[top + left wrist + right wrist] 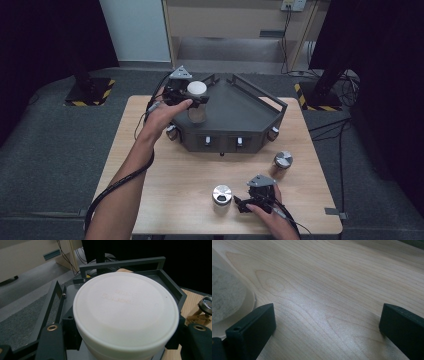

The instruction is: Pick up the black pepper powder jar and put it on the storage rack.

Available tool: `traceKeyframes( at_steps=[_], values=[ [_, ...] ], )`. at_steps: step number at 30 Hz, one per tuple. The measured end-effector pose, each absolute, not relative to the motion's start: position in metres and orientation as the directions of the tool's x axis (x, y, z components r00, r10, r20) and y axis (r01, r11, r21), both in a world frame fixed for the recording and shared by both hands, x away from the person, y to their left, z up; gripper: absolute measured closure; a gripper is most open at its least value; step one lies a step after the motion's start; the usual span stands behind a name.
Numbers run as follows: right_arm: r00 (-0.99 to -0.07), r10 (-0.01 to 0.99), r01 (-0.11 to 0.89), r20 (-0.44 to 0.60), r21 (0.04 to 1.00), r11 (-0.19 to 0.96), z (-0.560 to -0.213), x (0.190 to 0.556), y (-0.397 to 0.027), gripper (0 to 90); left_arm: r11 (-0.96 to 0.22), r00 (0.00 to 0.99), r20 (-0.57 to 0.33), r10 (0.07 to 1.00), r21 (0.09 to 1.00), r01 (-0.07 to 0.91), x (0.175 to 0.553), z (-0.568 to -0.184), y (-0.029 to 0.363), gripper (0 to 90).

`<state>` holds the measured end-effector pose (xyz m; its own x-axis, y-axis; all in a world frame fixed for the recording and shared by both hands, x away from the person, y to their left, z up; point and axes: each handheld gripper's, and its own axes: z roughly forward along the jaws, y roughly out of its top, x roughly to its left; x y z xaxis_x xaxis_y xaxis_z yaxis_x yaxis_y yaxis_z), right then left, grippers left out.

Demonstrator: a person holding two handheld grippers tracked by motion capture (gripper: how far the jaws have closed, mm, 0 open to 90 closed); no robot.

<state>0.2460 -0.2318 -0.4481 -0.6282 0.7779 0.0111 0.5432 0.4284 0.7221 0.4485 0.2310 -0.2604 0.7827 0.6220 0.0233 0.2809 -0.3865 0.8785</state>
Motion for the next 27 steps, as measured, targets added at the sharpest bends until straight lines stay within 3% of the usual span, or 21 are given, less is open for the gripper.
traceKeyframes(
  at_steps=[27],
  values=[
    [-0.628,0.778,0.543,0.012,0.722,0.428,-0.448,0.246,-0.232,0.8,-0.386,0.782,0.008,0.624,0.873,0.298,0.452,-0.275,0.230,32.8]
  ],
)
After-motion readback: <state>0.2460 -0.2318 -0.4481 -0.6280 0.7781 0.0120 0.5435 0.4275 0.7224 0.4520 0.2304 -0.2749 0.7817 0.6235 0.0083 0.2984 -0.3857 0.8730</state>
